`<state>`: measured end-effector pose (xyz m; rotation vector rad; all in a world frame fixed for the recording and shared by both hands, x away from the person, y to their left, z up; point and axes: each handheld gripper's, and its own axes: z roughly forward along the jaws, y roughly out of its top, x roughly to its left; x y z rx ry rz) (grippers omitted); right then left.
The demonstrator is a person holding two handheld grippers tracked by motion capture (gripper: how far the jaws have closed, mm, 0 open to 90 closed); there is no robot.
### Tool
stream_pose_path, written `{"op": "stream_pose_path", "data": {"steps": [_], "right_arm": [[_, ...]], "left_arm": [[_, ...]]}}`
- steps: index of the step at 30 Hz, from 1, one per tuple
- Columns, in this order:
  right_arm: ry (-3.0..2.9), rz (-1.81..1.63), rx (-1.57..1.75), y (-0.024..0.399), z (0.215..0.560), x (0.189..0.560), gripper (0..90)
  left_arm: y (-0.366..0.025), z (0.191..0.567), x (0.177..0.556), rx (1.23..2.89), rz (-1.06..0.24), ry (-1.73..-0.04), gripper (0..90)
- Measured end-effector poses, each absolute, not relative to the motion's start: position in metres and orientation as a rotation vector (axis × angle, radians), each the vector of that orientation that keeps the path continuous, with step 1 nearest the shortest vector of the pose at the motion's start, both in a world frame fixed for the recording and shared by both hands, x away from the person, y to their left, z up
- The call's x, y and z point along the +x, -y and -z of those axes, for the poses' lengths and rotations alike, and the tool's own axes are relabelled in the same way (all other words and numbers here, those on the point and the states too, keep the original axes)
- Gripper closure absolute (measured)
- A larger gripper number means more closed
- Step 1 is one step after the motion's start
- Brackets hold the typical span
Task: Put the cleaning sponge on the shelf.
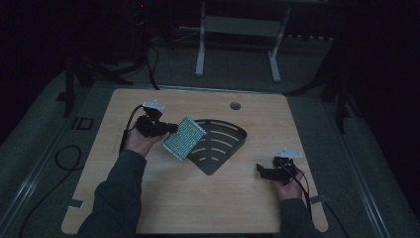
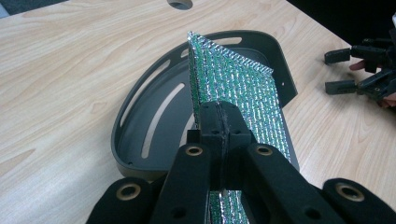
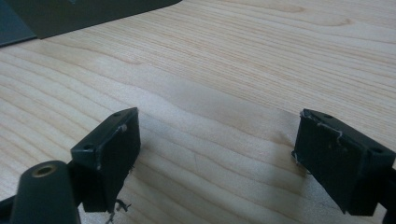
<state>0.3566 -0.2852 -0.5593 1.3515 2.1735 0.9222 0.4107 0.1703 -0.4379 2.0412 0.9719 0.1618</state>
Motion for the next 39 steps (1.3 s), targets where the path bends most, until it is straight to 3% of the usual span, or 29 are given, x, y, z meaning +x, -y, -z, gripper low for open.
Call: {"op": "stream_pose_path", "data": {"steps": [39], "right_arm": [[-2.173,-0.922,1.352,0.285,0.559,0.357,13.9]], "left_arm": [[-0.141,0.438,0.444,2.045,-0.191,-0.949,90.0]]}}
